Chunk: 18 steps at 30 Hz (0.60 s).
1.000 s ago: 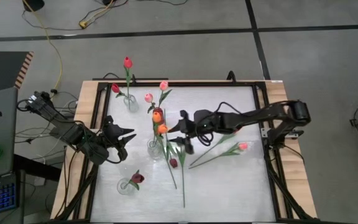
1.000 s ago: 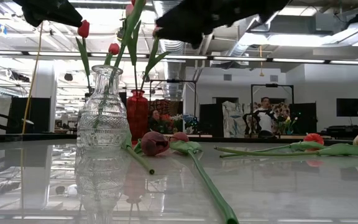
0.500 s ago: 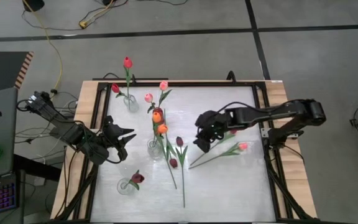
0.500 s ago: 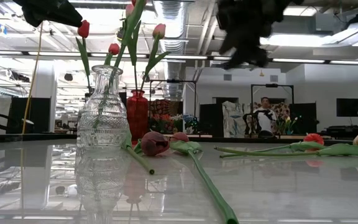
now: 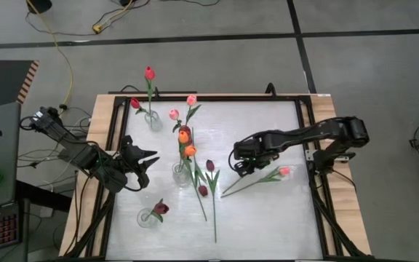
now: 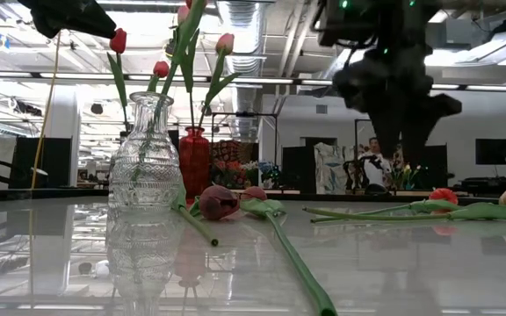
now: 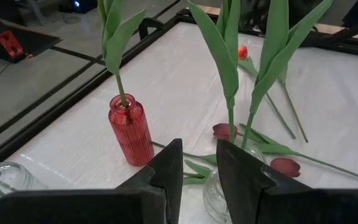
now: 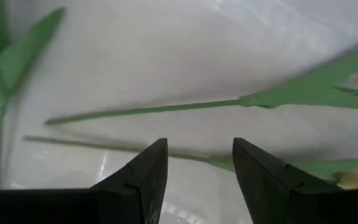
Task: Sort flowers into vase by color
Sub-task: Put the orange tulip into the middle transparent vase
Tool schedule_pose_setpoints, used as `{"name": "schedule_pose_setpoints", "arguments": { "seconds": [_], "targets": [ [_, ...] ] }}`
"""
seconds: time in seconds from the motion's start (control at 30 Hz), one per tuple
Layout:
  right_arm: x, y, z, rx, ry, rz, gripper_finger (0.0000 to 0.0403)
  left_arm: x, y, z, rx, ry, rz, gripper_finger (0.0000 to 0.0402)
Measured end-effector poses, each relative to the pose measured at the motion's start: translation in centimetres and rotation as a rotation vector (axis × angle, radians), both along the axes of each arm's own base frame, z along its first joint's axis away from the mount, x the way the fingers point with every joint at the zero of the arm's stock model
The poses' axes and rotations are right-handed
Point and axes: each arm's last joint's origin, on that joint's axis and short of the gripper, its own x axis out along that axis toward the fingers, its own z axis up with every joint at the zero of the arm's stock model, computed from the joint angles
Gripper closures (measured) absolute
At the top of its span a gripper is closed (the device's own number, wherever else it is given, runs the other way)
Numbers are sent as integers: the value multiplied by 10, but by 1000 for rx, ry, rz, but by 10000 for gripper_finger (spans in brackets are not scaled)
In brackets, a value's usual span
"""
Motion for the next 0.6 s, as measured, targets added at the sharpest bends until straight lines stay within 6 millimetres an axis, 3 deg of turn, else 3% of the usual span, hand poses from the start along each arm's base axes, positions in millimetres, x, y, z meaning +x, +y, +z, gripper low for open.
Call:
{"name": "schedule_pose_setpoints", "arguments": {
  "seconds": [0.3,0.6],
  "targets": [
    [11,0,-37,10,157,-136,196,0,0,0,4,4,-4,316],
    [10,0,-42,5,211,-343,196,0,0,0,30,20,-18,316]
  ]
}}
